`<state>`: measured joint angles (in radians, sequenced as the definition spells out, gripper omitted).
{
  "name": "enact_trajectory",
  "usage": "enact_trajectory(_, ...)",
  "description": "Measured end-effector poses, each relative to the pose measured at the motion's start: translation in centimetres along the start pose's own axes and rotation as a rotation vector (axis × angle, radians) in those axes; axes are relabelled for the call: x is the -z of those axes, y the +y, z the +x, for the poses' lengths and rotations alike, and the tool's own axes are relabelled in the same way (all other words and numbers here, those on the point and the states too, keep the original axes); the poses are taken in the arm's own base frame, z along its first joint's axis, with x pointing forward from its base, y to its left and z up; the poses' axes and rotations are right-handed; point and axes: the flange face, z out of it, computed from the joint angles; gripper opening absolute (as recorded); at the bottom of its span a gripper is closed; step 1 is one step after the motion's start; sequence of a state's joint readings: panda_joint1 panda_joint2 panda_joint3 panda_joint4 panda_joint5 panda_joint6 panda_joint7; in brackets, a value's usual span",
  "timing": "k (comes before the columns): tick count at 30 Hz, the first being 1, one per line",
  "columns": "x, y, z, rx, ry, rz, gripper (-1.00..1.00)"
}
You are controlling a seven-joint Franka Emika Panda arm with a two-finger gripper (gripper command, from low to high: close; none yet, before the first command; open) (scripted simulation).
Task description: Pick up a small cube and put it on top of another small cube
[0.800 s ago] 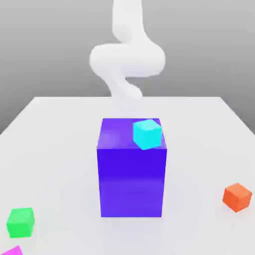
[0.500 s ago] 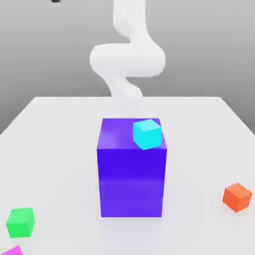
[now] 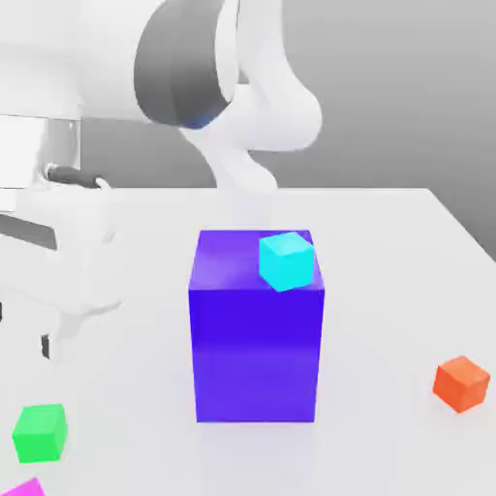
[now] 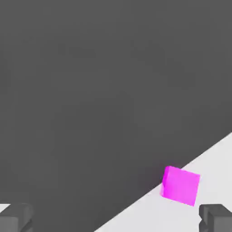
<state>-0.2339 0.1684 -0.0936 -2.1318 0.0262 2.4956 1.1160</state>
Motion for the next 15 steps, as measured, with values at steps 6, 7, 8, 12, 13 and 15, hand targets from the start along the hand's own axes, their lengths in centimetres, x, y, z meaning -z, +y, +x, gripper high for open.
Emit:
enact_trajectory(6, -10.7, 3.1, 3.1, -0.144, -0.045, -0.129, 0.0)
enact_trajectory(7, -12.4, 3.8, 3.6, -0.169, -0.052, -0.15, 0.0)
enact_trajectory(8, -14.2, 4.5, 3.9, -0.189, -0.058, -0.168, 0.0)
enact_trajectory(12, -20.6, 6.0, 3.8, -0.208, -0.064, -0.185, 0.0)
enact_trajectory(13, -21.4, 6.2, 3.7, -0.21, -0.064, -0.186, -1.0)
enact_trajectory(15, -21.4, 6.2, 3.7, -0.21, -0.064, -0.186, -1.0)
